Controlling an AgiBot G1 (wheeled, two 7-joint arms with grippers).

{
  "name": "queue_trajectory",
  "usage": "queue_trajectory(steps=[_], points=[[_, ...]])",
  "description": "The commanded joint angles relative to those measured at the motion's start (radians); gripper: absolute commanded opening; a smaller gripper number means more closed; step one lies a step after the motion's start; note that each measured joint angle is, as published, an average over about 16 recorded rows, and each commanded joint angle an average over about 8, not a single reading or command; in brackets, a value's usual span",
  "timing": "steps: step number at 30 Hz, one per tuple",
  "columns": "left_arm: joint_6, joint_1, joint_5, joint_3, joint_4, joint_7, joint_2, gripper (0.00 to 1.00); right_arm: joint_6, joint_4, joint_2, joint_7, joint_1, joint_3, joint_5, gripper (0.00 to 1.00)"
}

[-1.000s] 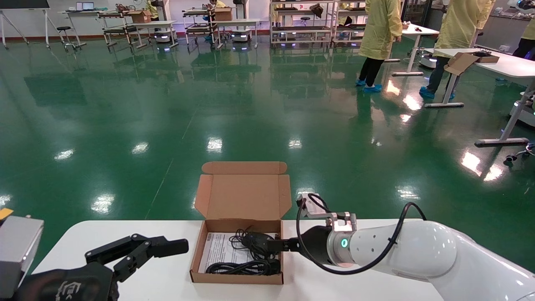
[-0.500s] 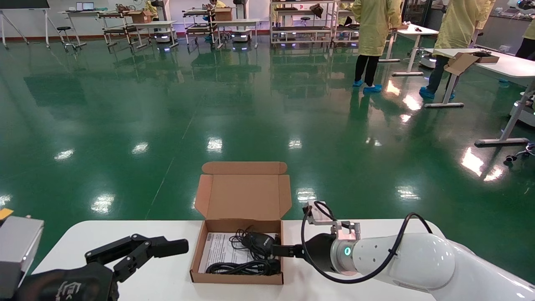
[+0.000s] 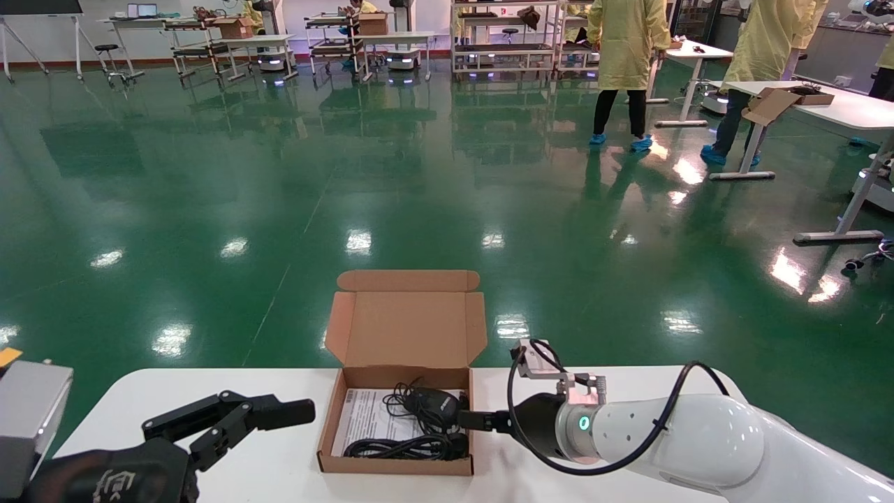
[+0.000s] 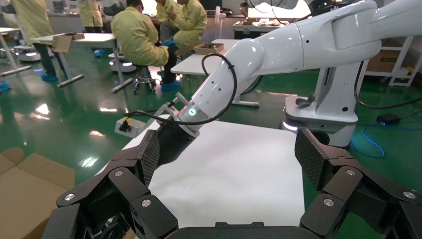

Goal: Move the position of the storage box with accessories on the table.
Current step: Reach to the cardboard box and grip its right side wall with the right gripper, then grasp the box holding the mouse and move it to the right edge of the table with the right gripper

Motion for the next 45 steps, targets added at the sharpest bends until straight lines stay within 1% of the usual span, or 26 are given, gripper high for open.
queue_trajectory(steps=[1, 9, 20, 29, 37, 41, 45], points=[[0.000, 0.000, 0.000, 0.000, 0.000, 0.000, 0.000, 1.00, -0.002, -0.004, 0.000, -0.003, 0.000, -0.004, 0.008, 0.00], [0.000, 0.000, 0.000, 0.000, 0.000, 0.000, 0.000, 1.00, -0.006, -0.009, 0.000, -0.019, -0.007, -0.018, 0.038, 0.00], [0.000, 0.000, 0.000, 0.000, 0.000, 0.000, 0.000, 1.00, 0.027, 0.011, -0.005, -0.014, -0.032, -0.050, 0.073, 0.00], [0.000, 0.000, 0.000, 0.000, 0.000, 0.000, 0.000, 1.00, 0.036, 0.018, -0.005, 0.002, -0.027, -0.084, 0.091, 0.00], [0.000, 0.000, 0.000, 0.000, 0.000, 0.000, 0.000, 1.00, 0.024, 0.018, -0.001, 0.016, -0.009, -0.113, 0.099, 0.00], [0.000, 0.000, 0.000, 0.000, 0.000, 0.000, 0.000, 1.00, 0.017, 0.014, 0.003, 0.000, 0.003, -0.117, 0.107, 0.00], [0.000, 0.000, 0.000, 0.000, 0.000, 0.000, 0.000, 1.00, 0.011, 0.006, 0.009, -0.038, 0.016, -0.107, 0.125, 0.00]])
